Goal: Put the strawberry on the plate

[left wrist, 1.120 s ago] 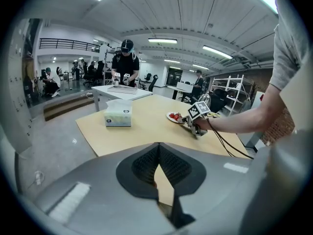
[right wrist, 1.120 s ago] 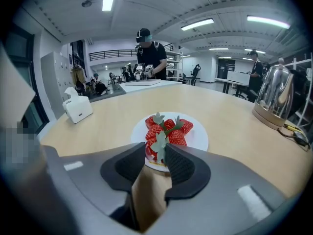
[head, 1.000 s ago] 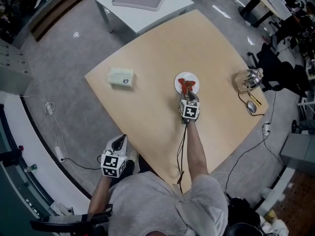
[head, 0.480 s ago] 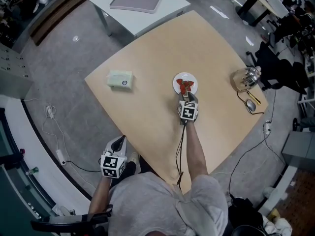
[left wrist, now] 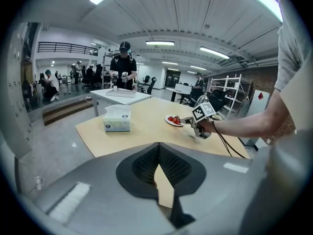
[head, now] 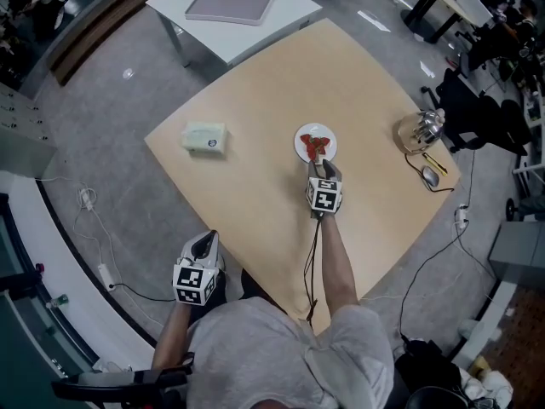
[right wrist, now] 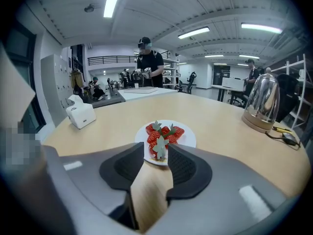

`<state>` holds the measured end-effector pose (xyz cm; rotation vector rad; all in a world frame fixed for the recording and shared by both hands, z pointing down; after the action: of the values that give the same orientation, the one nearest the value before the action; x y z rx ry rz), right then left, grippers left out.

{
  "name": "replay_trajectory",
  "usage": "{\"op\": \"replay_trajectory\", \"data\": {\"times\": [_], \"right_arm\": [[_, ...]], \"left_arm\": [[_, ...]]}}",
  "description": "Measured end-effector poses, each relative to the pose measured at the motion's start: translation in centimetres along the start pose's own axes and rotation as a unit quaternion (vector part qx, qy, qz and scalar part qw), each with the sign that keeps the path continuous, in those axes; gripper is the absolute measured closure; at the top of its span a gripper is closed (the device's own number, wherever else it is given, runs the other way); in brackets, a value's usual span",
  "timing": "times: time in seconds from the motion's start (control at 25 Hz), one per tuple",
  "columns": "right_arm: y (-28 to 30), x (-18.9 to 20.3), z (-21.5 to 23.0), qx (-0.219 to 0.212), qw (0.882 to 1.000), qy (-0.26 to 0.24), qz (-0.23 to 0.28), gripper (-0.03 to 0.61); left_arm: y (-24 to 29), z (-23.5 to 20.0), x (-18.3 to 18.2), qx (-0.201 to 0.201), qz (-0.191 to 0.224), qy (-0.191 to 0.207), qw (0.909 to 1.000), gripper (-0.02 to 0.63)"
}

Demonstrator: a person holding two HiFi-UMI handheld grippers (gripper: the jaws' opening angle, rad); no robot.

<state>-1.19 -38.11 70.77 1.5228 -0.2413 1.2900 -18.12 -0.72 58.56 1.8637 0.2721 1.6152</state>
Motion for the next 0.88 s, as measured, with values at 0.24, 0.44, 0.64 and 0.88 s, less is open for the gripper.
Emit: {"op": "replay_trajectory", "data": {"times": [0.24,0.44,0.64,0.88], "right_arm": [[-2.7,-0.7,-1.5,0.005,1.000,-0.013,0.025,0.466],[-5.4,-1.3,-3.3,0.017,0.999,-0.024,0.043,0.503],[-7.8,-2.1,-5.1,0.045,0.996,-0.025,0.071,0.532],[-11.9,-2.3,-7.2,0.084,0.991,-0.016,0.100,0.571]], "left_arm": [[0.4,0.0,-0.9,0.017,0.011,0.020,0.9996,0.594],[0.9,-0.2,-2.3,0.048,0.026,0.039,0.9978,0.594],[1.9,-1.0,-3.8,0.090,0.037,0.066,0.9930,0.594],[3.0,-1.2,-5.7,0.146,0.060,0.097,0.9827,0.594]]}}
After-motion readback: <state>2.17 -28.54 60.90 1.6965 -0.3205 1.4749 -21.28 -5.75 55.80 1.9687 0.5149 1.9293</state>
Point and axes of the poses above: the fingertips, and each gripper's own axes: y forward along the fingers, z to its right, x out of its underside, the point moved 8 cm from there along -y, backward along the fingers, and after that the axes turned 12 degrees about -x, right-handed, at the moved point
